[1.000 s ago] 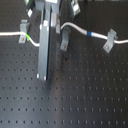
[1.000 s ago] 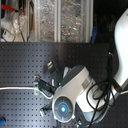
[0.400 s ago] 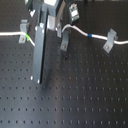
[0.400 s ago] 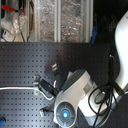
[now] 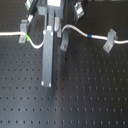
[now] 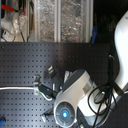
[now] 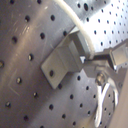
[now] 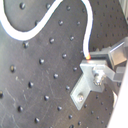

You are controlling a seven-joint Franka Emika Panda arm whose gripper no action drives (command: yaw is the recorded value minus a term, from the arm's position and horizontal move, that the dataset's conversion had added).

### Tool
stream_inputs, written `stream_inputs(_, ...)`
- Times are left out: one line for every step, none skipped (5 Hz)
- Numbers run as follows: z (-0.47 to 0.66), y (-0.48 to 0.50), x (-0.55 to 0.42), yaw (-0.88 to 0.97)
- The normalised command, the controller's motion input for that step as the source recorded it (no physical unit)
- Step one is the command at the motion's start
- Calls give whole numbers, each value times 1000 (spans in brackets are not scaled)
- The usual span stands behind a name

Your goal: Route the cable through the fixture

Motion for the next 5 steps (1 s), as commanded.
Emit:
stream_inputs(26, -369, -55, -589)
stream_inputs(0, -150, -8, -286)
stream_inputs(0, -58, 2, 0)
stream_inputs(82, -470, 27, -351)
stream_inputs(0, -72, 7, -120)
